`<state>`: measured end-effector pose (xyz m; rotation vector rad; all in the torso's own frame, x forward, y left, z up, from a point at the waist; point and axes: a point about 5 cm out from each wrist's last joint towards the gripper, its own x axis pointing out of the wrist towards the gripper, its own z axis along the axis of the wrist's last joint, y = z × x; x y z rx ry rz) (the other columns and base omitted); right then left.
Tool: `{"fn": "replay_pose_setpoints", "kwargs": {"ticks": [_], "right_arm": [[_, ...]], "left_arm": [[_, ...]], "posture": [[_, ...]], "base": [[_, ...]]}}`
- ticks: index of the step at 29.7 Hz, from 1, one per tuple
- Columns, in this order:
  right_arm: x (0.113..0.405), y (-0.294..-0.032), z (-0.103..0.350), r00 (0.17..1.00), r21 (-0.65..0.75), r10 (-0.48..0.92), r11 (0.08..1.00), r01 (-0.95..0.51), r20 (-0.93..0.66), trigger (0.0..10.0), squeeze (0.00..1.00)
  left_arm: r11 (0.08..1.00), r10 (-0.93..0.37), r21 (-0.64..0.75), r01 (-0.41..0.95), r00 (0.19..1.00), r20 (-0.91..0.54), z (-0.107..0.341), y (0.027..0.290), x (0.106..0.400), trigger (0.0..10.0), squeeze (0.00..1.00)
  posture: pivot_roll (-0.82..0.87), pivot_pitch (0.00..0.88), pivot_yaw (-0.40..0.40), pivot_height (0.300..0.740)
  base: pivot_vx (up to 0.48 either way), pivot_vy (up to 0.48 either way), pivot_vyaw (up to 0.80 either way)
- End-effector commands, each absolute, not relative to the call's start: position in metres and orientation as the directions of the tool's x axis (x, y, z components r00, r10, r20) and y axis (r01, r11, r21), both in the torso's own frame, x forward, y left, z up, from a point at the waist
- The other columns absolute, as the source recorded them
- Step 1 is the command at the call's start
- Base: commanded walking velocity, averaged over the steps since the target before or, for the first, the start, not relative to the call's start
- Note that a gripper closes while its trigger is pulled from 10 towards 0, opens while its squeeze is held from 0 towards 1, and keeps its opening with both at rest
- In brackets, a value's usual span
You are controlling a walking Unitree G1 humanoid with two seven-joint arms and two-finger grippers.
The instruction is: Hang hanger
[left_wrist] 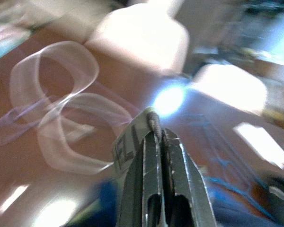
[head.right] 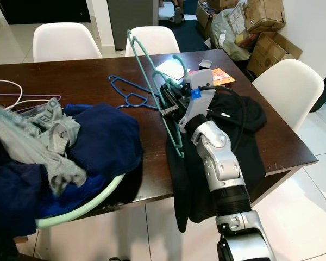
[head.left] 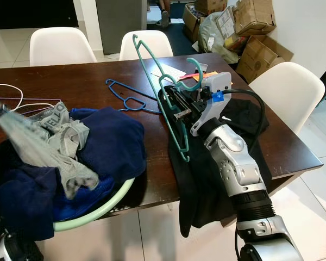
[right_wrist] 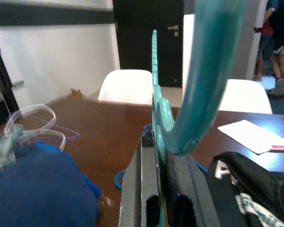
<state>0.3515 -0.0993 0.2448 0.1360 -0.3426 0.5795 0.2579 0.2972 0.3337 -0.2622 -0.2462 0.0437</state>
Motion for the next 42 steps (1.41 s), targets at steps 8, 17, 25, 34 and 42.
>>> {"fn": "replay_pose_setpoints", "kwargs": {"ticks": [8, 17, 25, 34, 42], "right_arm": [[0.356, -0.102, 0.258, 0.764, 0.160, 0.483, 0.791, -0.590, 0.427, 10.0, 0.00], [0.361, -0.116, 0.266, 0.766, 0.156, 0.466, 0.801, -0.578, 0.443, 10.0, 0.00], [0.363, -0.153, 0.281, 0.763, 0.208, 0.413, 0.797, -0.567, 0.497, 10.0, 0.00], [0.360, -0.157, 0.284, 0.723, 0.164, 0.455, 0.778, -0.607, 0.519, 10.0, 0.00], [0.356, -0.174, 0.290, 0.697, 0.144, 0.472, 0.764, -0.629, 0.540, 10.0, 0.00]], "left_arm": [[0.796, -0.550, 0.437, 0.418, 0.802, 0.232, 0.400, 0.254, 0.248, 0.0, 0.00], [0.419, -0.630, 0.882, 0.215, 0.768, 0.112, 0.441, 0.241, 0.272, 1.0, 0.00], [0.259, -0.731, 0.965, 0.045, 0.662, 0.165, 0.486, 0.212, 0.272, 10.0, 0.00], [0.354, -0.724, 0.934, 0.050, 0.647, 0.240, 0.491, 0.219, 0.293, 10.0, 0.00], [0.423, -0.783, 0.874, 0.238, 0.581, 0.221, 0.470, 0.221, 0.310, 10.0, 0.00]], "posture": [[0.13, 0.098, -0.024, 0.740], [0.13, 0.067, 0.006, 0.740], [0.12, 0.053, 0.015, 0.740], [0.12, 0.047, 0.018, 0.740], [0.11, 0.051, 0.022, 0.740]], "base": [[0.000, 0.000, 0.00], [0.000, 0.000, -0.25], [0.000, 0.000, -0.30], [0.000, 0.000, -0.44], [0.000, 0.000, -0.80]]}}
